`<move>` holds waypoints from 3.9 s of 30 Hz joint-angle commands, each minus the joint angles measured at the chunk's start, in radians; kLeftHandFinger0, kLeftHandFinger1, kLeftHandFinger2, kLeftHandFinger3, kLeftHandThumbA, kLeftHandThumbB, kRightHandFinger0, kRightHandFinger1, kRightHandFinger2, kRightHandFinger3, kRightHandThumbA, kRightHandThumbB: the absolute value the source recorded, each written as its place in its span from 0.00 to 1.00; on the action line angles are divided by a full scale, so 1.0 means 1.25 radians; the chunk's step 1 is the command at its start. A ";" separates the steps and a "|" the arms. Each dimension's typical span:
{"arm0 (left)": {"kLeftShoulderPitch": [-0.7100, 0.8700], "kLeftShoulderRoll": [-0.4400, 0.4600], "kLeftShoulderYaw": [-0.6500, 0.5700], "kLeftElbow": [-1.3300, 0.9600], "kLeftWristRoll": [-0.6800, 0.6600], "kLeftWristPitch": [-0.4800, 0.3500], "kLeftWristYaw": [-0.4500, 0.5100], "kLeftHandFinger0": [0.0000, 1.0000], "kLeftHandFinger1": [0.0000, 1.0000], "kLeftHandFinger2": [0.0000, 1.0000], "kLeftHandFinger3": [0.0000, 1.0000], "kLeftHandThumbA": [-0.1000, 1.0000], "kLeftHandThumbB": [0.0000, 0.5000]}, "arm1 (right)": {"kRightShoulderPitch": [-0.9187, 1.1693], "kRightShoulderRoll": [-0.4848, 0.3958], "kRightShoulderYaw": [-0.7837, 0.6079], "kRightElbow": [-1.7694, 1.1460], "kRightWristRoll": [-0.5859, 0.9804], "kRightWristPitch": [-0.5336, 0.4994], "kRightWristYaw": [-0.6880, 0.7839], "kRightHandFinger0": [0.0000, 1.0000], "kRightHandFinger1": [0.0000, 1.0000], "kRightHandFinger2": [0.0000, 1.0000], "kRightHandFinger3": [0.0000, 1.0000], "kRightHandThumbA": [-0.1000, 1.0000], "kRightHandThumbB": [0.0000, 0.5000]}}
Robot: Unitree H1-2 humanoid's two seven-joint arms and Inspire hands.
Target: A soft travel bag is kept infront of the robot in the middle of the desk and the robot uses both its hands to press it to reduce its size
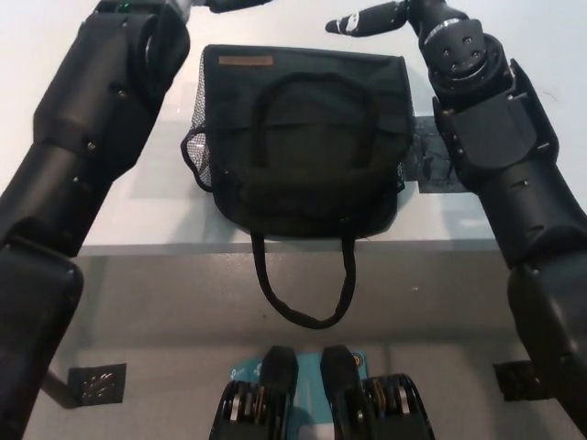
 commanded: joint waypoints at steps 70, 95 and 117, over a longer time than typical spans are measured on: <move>0.254 -0.185 -0.131 0.432 -0.082 -0.062 0.361 1.00 1.00 1.00 1.00 1.00 0.00 | 0.224 0.127 0.132 0.333 0.022 -0.247 -0.168 1.00 1.00 1.00 1.00 1.00 0.36; 0.071 -0.126 -0.157 0.364 -0.081 -0.113 0.364 1.00 1.00 1.00 1.00 1.00 0.00 | 0.040 0.044 0.175 0.289 0.006 -0.256 -0.184 1.00 1.00 1.00 1.00 1.00 0.36; -0.124 0.019 -0.056 0.000 -0.102 -0.090 0.278 1.00 1.00 1.00 1.00 0.97 0.00 | -0.074 -0.090 0.109 -0.115 0.025 -0.175 -0.125 1.00 1.00 1.00 1.00 1.00 0.31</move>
